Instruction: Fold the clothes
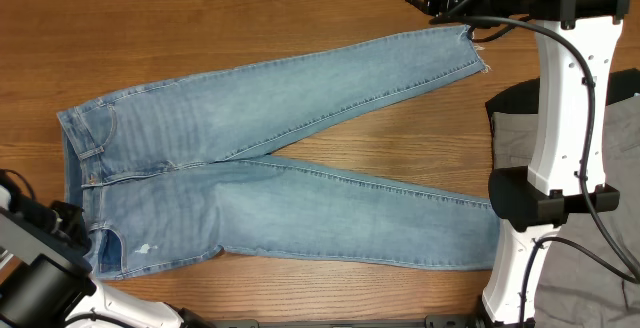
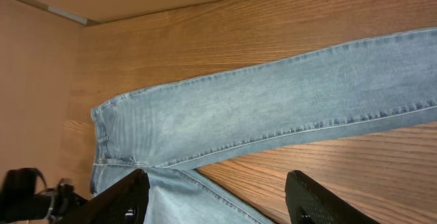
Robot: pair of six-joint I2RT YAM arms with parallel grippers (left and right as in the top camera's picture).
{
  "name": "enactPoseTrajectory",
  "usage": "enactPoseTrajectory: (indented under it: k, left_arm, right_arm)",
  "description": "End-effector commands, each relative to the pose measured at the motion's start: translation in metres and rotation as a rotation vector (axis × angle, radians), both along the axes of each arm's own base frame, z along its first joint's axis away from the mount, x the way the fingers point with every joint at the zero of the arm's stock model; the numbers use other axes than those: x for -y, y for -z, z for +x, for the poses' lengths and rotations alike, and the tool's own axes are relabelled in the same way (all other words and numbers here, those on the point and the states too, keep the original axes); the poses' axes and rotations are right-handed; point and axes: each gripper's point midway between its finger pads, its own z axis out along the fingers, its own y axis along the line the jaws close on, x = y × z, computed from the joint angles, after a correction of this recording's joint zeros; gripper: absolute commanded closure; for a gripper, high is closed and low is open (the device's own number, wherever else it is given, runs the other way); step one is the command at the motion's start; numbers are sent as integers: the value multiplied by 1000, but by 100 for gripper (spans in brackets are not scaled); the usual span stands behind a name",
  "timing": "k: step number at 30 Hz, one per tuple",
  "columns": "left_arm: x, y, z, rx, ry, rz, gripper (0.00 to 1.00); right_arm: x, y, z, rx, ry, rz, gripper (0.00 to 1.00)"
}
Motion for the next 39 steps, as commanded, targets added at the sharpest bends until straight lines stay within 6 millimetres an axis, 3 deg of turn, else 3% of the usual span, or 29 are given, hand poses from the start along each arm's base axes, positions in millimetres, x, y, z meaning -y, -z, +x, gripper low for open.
enactPoseTrajectory:
  k: [1, 3, 5, 8, 14, 15, 18, 26, 28, 30, 32, 36, 39]
  left_arm:
    - [-30, -56, 26, 142, 43, 101, 95]
    - [-41, -82, 35, 194, 45, 163, 92]
    - [-52, -99, 45, 250, 56, 236, 80]
    - [-60, -102, 61, 301, 109, 283, 72]
    - [-44, -58, 89, 345, 226, 198, 71]
    - [-36, -48, 107, 425, 292, 155, 71]
    - [-21, -30, 131, 508, 399, 83, 64]
    - [0, 18, 136, 441, 453, -23, 59]
    - [1, 27, 134, 428, 449, -42, 67]
    - [3, 33, 132, 417, 443, -61, 87]
    - [2, 31, 132, 422, 440, -58, 96]
    - [-11, 5, 139, 455, 426, -27, 96]
    - [-31, -36, 153, 518, 400, 46, 96]
  right_arm:
    - [-1, -6, -2, 17, 2, -1, 32]
    - [-1, -6, -2, 17, 1, -2, 32]
    - [-1, -6, -2, 17, 1, -2, 31]
    - [-1, -6, -2, 18, 1, -2, 31]
    - [-1, -6, -2, 17, 2, -1, 31]
    - [-1, -6, -2, 17, 1, -2, 31]
    - [-1, -6, -2, 17, 2, -1, 31]
    - [-1, -6, -2, 17, 2, -1, 31]
    - [-1, -6, -2, 17, 2, -1, 32]
    - [-1, -6, -2, 17, 2, -1, 32]
    - [-1, -6, -2, 17, 2, -1, 32]
    - [-1, -6, -2, 17, 2, -1, 32]
    - [-1, -6, -2, 17, 2, -1, 32]
